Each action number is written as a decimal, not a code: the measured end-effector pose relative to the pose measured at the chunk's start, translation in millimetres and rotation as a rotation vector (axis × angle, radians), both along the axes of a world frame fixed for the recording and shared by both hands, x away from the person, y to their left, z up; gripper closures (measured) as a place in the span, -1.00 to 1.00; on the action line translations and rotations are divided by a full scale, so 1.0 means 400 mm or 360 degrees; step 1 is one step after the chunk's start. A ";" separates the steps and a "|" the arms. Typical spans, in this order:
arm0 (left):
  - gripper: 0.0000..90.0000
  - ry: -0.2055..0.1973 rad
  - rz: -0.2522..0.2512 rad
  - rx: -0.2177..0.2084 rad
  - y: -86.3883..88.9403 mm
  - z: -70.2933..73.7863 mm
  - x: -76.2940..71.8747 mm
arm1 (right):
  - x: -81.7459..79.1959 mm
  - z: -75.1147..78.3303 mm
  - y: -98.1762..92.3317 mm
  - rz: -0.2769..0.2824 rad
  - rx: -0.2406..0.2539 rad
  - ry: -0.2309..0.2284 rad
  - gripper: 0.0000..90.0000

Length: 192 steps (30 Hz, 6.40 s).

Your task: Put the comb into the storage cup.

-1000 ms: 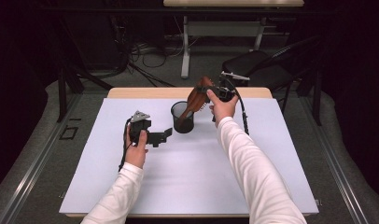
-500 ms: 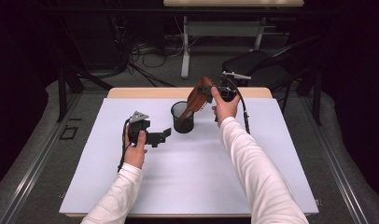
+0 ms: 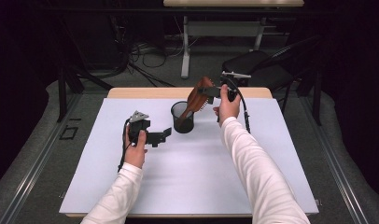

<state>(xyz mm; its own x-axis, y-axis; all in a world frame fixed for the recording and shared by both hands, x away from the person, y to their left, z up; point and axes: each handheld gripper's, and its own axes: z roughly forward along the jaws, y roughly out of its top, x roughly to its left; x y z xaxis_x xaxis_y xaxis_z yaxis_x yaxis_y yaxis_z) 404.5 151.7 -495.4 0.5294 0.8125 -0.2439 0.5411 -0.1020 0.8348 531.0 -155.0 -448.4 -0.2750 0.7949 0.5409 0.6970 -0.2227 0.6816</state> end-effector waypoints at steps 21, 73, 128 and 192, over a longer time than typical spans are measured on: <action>-0.99 -0.0005 0.0007 -0.0004 -0.002 0.001 0.007 | -0.011 0.014 -0.001 0.0032 -0.0118 -0.0095 -1.00; -0.99 0.0013 -0.0014 -0.0064 0.045 0.038 0.013 | -0.136 0.040 -0.103 0.0114 -0.0424 -0.0332 -1.00; -0.99 0.0121 -0.0173 -0.0104 0.059 0.080 -0.019 | -0.371 -0.049 -0.195 0.0234 -0.0403 -0.0352 -1.00; -0.94 0.0037 -0.0076 -0.0089 0.211 -0.030 -0.146 | -0.527 -0.182 -0.295 0.0114 -0.0439 -0.0348 -0.95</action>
